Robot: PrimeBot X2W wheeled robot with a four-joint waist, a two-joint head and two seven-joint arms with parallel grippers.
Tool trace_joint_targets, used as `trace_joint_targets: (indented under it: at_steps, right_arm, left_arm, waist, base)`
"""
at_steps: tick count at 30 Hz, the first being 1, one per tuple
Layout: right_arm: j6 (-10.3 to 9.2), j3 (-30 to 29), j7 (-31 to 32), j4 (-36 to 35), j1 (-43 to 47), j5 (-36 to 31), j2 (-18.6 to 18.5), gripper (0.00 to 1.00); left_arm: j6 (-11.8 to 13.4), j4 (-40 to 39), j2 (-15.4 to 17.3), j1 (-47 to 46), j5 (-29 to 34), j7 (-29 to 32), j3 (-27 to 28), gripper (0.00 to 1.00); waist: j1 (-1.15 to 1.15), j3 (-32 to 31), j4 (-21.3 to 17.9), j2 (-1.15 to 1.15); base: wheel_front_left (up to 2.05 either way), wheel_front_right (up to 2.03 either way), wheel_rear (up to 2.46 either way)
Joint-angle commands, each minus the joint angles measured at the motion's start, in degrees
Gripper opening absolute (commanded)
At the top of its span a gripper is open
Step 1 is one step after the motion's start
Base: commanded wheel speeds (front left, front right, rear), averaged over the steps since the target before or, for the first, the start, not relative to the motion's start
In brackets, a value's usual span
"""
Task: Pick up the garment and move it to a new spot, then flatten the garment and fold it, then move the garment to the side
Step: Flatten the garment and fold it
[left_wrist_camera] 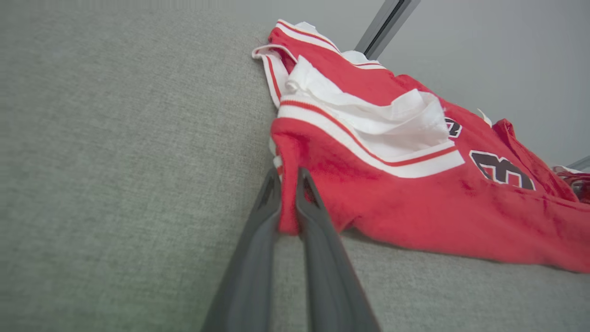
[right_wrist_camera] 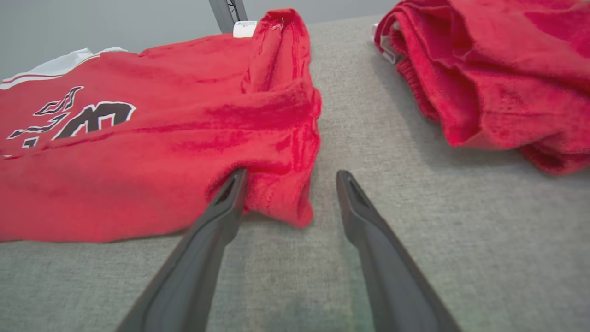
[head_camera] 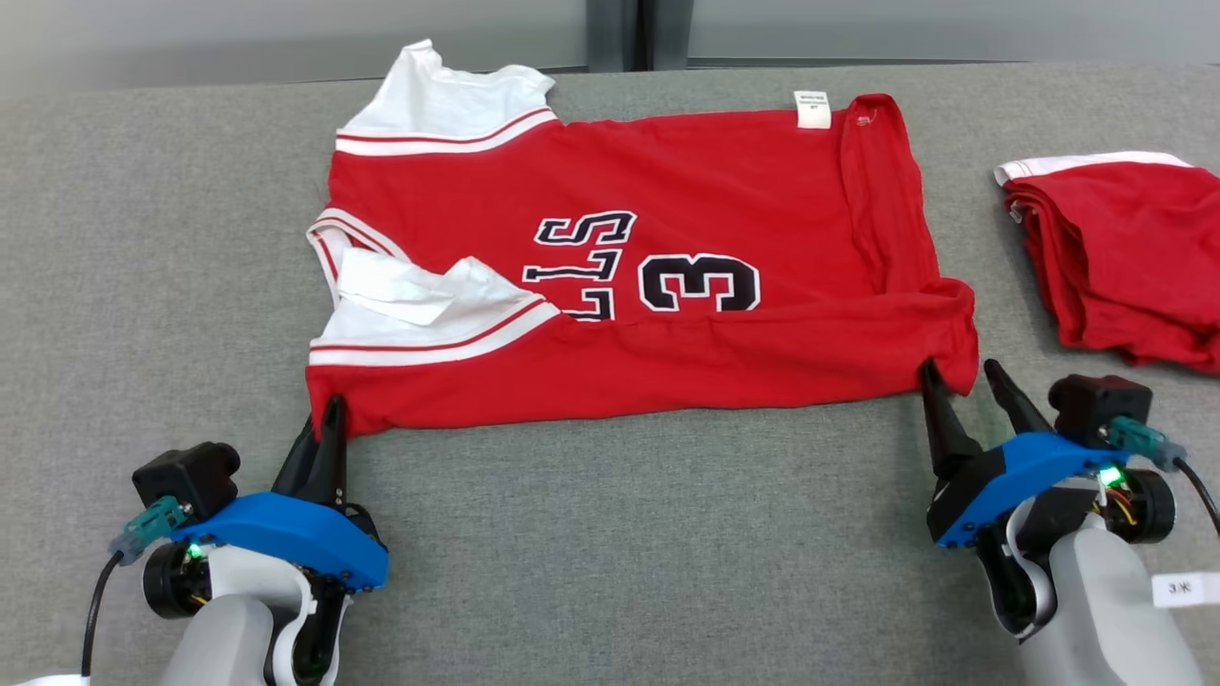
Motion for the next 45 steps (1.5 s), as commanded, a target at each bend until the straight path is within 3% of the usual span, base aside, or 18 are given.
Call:
trace_joint_targets:
  at_steps: [1,3,4,8,14,19,25,30,37,38,39,40,41,42,45]
  right_arm:
    - [0.0,-0.02,0.49,1.22,-0.95,0.44,-0.14,1.0]
    - [0.0,-0.06,1.25,3.24,-1.97,0.71,-0.15,1.0]
    - [0.0,-0.13,1.74,4.27,-2.45,0.76,-0.15,0.52]
    - [0.0,0.16,2.77,7.43,-3.91,3.2,-0.12,0.0]
    - [0.0,-0.06,1.4,6.57,-5.41,7.78,-0.17,0.0]
    - [0.0,-1.56,3.75,-0.05,-2.7,7.16,-0.18,0.0]
    - [0.0,-3.28,10.62,-14.07,6.41,6.86,-0.15,0.0]
    - [0.0,-3.97,15.83,-24.45,17.47,8.02,-0.17,0.0]
    - [0.0,-3.69,16.58,-25.87,25.2,9.01,-0.16,0.0]
    - [0.0,-3.4,16.25,-25.2,25.29,8.52,-0.17,0.09]
    - [0.0,-3.23,15.85,-24.28,25.18,8.94,-0.16,0.26]
    - [0.0,-3.23,15.85,-24.28,25.18,8.94,-0.16,0.26]
    - [0.0,-2.7,14.87,-22.69,25.04,9.46,-0.17,0.79]
    - [0.0,-2.44,14.4,-22.07,25.0,9.67,-0.16,1.0]
    - [0.0,-2.6,13.34,-20.53,25.31,8.91,-0.17,1.0]
  left_arm:
    - [-0.07,-0.56,0.27,-1.37,0.44,-0.59,-0.08,0.0]
    - [-0.17,-1.34,0.32,-1.38,0.63,-1.16,-0.31,0.0]
    - [-0.16,-1.65,0.31,-1.35,0.56,-1.39,-0.37,0.0]
    - [-0.18,-2.79,0.48,-1.26,0.98,-2.55,-0.5,0.0]
    - [-0.34,-5.84,1.29,-0.47,1.5,-3.63,-0.81,0.0]
    - [-0.04,-12.41,2.27,2.28,1.55,-2.15,-1.39,0.0]
    - [1.9,-24.68,4.78,11.39,0.33,3.26,-1.88,0.0]
    - [5.22,-33.64,6.7,22.32,-0.49,7.05,-1.27,0.0]
    - [7.52,-34.27,6.18,29.76,-1.54,9.1,-2.33,0.0]
    - [7.6,-33.51,6.39,29.96,-1.04,9.23,-2.64,0.0]
    - [7.74,-32.91,6.15,30.01,-1.08,9.33,-2.81,0.0]
    - [7.74,-32.91,6.15,30.01,-1.08,9.33,-2.81,0.0]
    - [7.42,-31.66,5.82,29.91,-1.47,9.47,-3.26,0.44]
    - [7.3,-31.04,6.02,29.81,-1.15,9.44,-3.36,1.0]
    - [7.17,-29.71,6.55,29.58,-0.03,9.13,-4.0,1.0]
  waist:
    - [0.0,-0.01,0.3,0.0]
    - [0.0,-0.15,0.69,0.0]
    - [0.0,-0.23,0.85,0.0]
    - [0.0,-0.68,1.29,0.0]
    - [0.0,-2.37,1.26,0.0]
    - [0.0,-4.86,1.27,0.0]
    - [0.0,-7.18,1.21,0.0]
    - [0.0,-7.78,0.88,0.0]
    - [0.0,-7.87,0.08,0.0]
    - [0.0,-7.91,-0.04,0.0]
    - [0.0,-7.94,-0.12,0.0]
    - [0.0,-7.94,-0.12,0.0]
    - [0.0,-8.03,-0.24,0.0]
    - [0.0,-8.08,-0.3,0.0]
    - [0.0,-8.34,-0.51,0.0]
  base:
    - [0.0,0.0,0.0]
    - [0.0,0.0,0.0]
    - [0.0,0.0,0.0]
    - [0.0,0.0,0.0]
    - [0.0,0.0,0.0]
    - [0.0,0.0,0.0]
    - [0.0,0.0,0.0]
    - [0.0,0.0,0.0]
    - [0.0,0.0,0.0]
    - [0.0,0.0,0.0]
    - [0.0,0.0,0.0]
    - [0.0,0.0,0.0]
    - [0.0,0.0,0.0]
    - [0.0,0.0,0.0]
    - [0.0,0.0,0.0]
